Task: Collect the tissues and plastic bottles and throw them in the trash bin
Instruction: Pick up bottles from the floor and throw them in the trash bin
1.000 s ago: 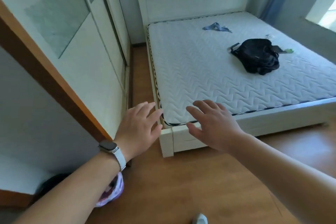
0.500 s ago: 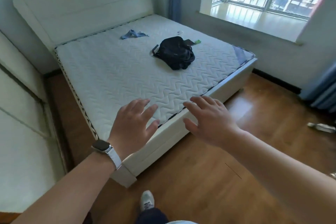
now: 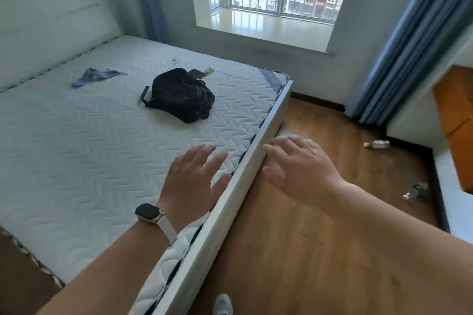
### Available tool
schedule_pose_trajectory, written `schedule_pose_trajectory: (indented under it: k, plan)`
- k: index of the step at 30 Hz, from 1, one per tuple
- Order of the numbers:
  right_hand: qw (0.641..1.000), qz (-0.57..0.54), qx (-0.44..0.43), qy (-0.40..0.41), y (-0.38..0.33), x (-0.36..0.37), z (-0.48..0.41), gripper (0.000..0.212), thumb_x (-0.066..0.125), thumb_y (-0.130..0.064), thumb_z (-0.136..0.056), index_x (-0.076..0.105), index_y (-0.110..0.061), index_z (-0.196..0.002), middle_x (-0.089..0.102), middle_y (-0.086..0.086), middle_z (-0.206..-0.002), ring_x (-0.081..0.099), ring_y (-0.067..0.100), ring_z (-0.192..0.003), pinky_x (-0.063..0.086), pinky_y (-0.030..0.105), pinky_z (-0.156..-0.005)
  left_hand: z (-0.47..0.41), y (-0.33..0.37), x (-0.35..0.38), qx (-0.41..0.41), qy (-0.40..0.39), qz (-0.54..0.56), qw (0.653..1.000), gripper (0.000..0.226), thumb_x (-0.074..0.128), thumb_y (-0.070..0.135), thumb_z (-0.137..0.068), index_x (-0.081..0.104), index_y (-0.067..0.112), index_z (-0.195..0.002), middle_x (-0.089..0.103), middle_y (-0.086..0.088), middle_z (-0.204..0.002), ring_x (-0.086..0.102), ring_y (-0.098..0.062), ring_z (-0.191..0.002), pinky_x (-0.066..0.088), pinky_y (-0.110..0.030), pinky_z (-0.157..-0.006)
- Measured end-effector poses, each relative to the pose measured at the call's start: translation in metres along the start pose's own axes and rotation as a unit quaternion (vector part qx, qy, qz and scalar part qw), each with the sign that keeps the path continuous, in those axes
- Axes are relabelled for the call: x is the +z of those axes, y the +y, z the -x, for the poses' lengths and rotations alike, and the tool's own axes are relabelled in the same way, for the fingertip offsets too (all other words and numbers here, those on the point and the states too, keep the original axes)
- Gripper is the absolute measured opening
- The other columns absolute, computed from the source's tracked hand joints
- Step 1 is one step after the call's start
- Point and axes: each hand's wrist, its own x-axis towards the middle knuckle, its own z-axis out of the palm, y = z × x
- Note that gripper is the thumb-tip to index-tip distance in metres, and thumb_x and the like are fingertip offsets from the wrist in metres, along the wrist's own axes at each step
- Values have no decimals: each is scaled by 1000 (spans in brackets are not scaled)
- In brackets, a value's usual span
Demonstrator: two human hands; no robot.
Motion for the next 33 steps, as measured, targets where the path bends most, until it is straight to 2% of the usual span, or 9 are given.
schedule_pose_trajectory:
  k: [3,7,13,17,23,29,33]
  plan:
    - [998,8,54,24,1,5,-12,50,44,-47,-86,62,-17,-122,63,7,-120,58,33,-113,49,49,-88,-31,-26,16,51,0,30,998,44,48,43,-92,62,19,-126,63,-6,-128,56,-30,-119,47,-46,-90]
    - [991,86,101,31,14,8,-7,46,45,-43,-86,67,-12,-113,66,10,-110,62,33,-100,52,45,-80,-78,-34,39,119,-6,62,991,43,51,42,-92,64,18,-125,63,-6,-128,56,-29,-119,47,-46,-90]
    - [974,75,211,19,56,3,6,49,44,-48,-88,62,-17,-122,62,8,-121,58,30,-111,47,46,-90,-140,-4,68,193,-31,113,974,45,47,45,-92,61,20,-127,61,-5,-130,52,-29,-123,45,-47,-93]
    - [961,63,270,20,90,11,9,53,40,-49,-88,63,-16,-123,62,9,-124,57,31,-113,46,47,-92,-178,24,91,232,-47,122,964,46,47,45,-91,61,21,-128,61,-5,-130,50,-27,-124,45,-46,-94]
    - [953,52,299,22,160,37,-5,55,40,-50,-87,63,-16,-124,62,10,-122,58,33,-110,47,47,-91,-243,66,126,276,-65,106,953,44,50,44,-91,61,21,-127,61,-5,-130,54,-28,-122,47,-44,-92]
    - [948,40,310,60,261,49,-25,54,43,-47,-88,62,-14,-125,62,12,-118,59,34,-105,48,45,-86,-331,114,167,289,-95,96,948,46,46,47,-92,58,23,-129,58,-3,-133,50,-27,-126,44,-45,-96]
    - [946,47,315,57,328,51,-25,54,42,-48,-88,62,-14,-126,63,13,-118,59,34,-104,48,45,-86,-389,161,190,303,-100,93,943,48,43,48,-92,58,23,-130,58,-3,-133,50,-26,-126,45,-46,-96]
